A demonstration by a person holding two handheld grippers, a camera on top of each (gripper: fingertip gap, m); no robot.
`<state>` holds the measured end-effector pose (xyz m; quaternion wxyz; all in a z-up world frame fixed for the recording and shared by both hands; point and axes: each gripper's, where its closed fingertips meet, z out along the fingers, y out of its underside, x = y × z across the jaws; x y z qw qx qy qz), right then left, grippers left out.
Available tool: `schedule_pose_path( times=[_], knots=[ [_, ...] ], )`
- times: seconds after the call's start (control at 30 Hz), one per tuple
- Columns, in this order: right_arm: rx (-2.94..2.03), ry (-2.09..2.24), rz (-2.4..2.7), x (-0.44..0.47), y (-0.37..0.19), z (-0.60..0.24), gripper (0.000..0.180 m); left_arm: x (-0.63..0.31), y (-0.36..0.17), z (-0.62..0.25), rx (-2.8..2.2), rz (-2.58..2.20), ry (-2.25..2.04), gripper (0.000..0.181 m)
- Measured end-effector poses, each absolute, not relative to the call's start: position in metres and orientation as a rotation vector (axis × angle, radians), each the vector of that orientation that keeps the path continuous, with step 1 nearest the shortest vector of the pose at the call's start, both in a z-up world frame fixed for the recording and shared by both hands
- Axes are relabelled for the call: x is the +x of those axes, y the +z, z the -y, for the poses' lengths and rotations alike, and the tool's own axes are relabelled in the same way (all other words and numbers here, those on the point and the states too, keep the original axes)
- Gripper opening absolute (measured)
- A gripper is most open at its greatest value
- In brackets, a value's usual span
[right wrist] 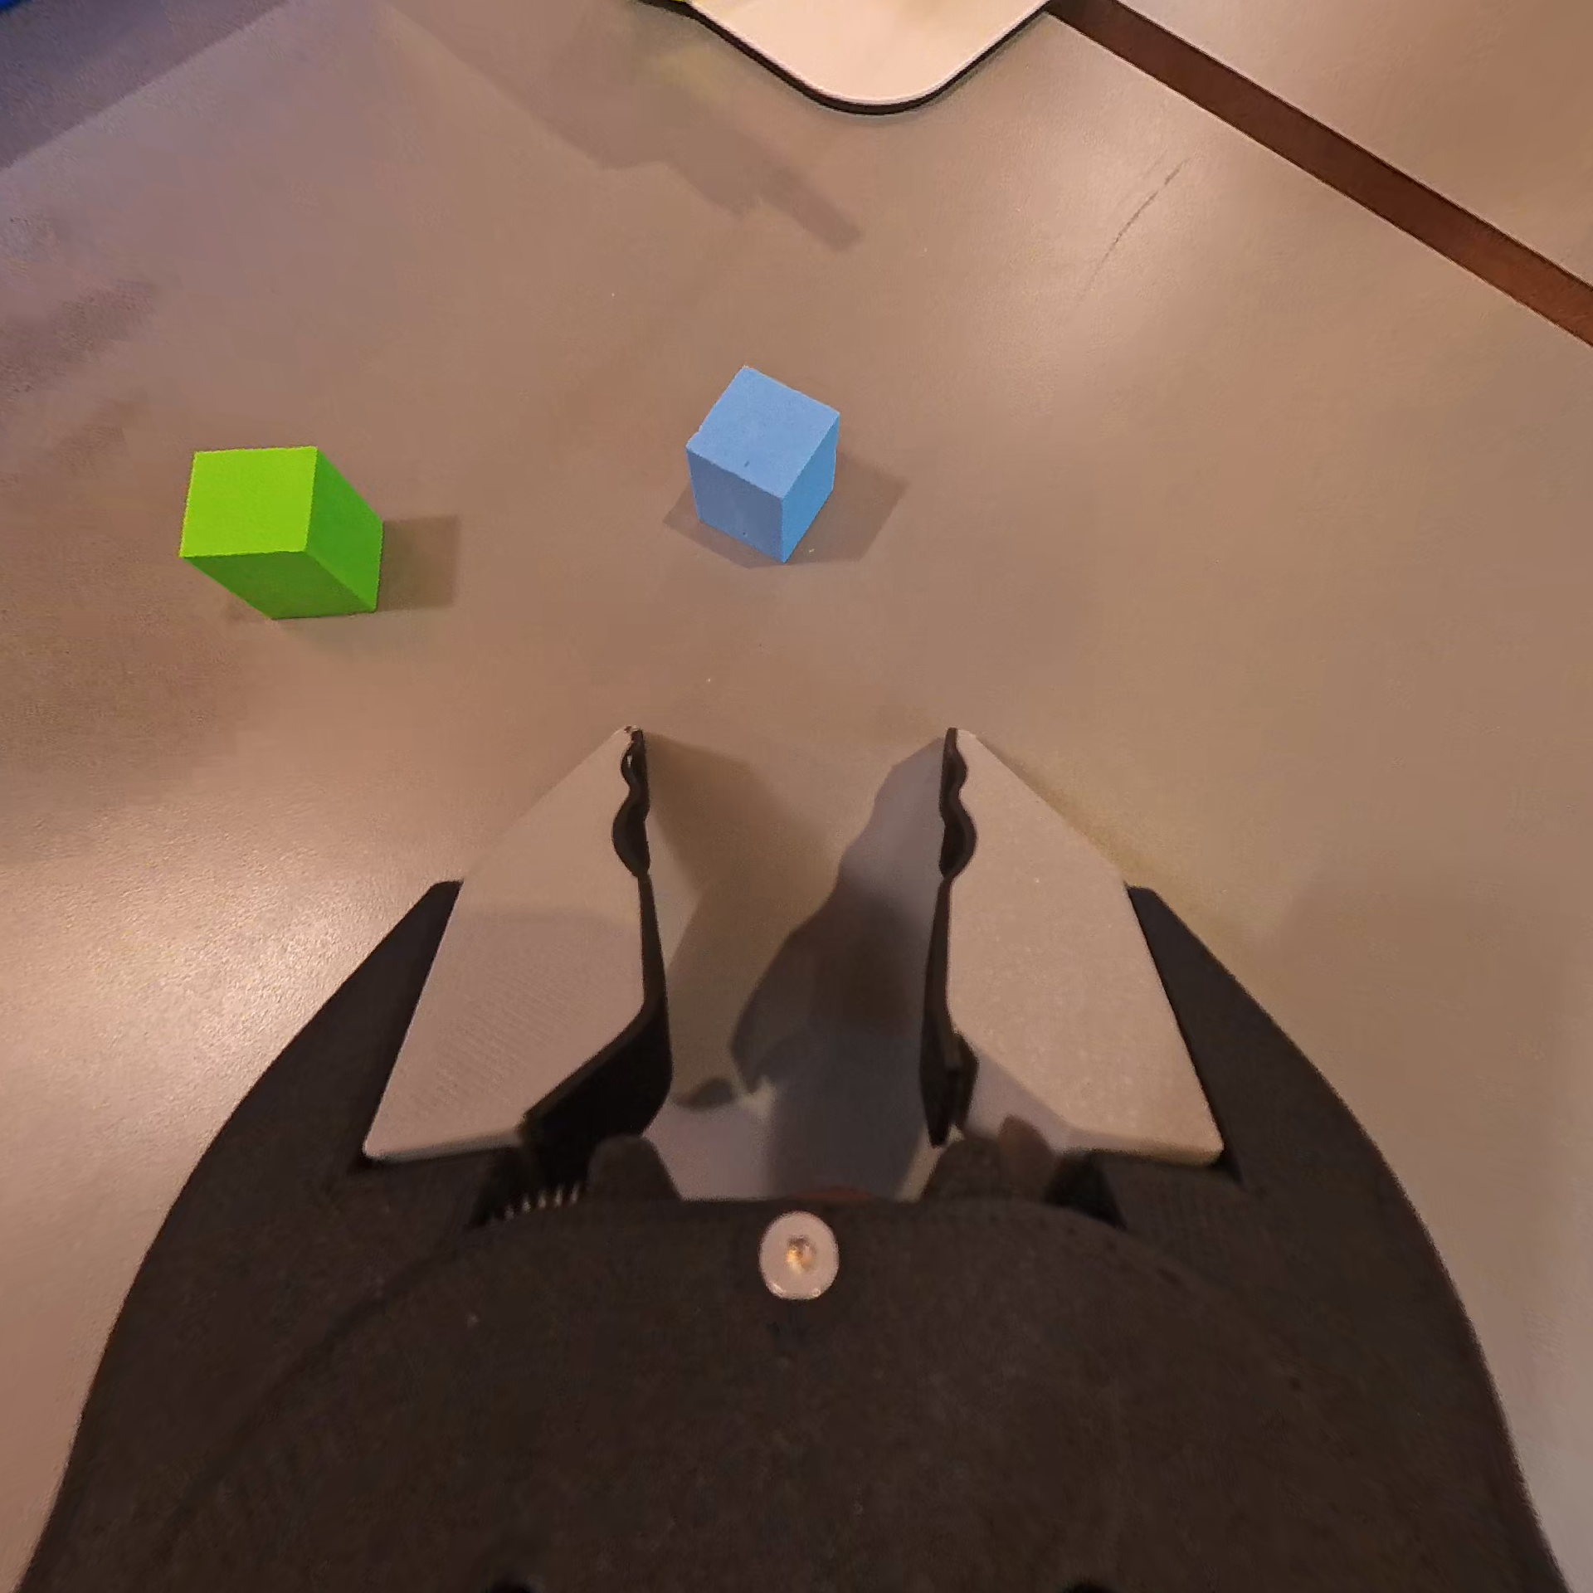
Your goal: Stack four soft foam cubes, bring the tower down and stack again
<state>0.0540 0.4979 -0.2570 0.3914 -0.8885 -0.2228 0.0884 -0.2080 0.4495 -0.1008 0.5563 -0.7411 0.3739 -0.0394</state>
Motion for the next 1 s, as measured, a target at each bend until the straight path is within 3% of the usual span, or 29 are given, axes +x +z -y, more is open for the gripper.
schedule_pose_path(
  times=[0.13, 0.33, 0.37, 0.4, 0.47, 0.7, 0.8, 0.9, 1.0],
  knots=[
    [-2.256, 0.226, 0.571, 0.054, -0.257, -0.498, 0.066, -0.100, -0.135, -0.433, -1.729, -1.157, -0.311, 0.037],
    [-2.255, 0.228, 0.576, 0.053, -0.257, -0.497, 0.067, -0.054, -0.242, -0.483, -2.059, -1.248, -0.243, 0.075],
    [-2.255, 0.229, 0.578, 0.053, -0.257, -0.497, 0.066, -0.055, -0.251, -0.485, -2.090, -1.262, -0.249, 0.062],
    [-2.255, 0.230, 0.580, 0.053, -0.257, -0.497, 0.066, -0.054, -0.250, -0.486, -2.088, -1.259, -0.287, 0.027],
    [-2.255, 0.231, 0.585, 0.052, -0.257, -0.497, 0.066, -0.065, -0.228, -0.494, -2.040, -1.185, -0.249, 0.026],
    [-2.253, 0.232, 0.588, 0.051, -0.257, -0.497, 0.066, -0.181, -0.069, -0.513, -1.698, -0.700, -0.075, 0.027],
    [-2.252, 0.233, 0.590, 0.051, -0.257, -0.497, 0.065, -0.244, -0.072, -0.529, -1.825, -0.610, -0.048, 0.027],
    [-2.251, 0.234, 0.594, 0.050, -0.257, -0.496, 0.065, -0.284, -0.109, -0.545, -1.990, -0.568, -0.087, 0.029],
    [-2.251, 0.235, 0.594, 0.049, -0.257, -0.496, 0.065, -0.305, -0.143, -0.555, -2.116, -0.534, -0.097, 0.066]
  ],
)
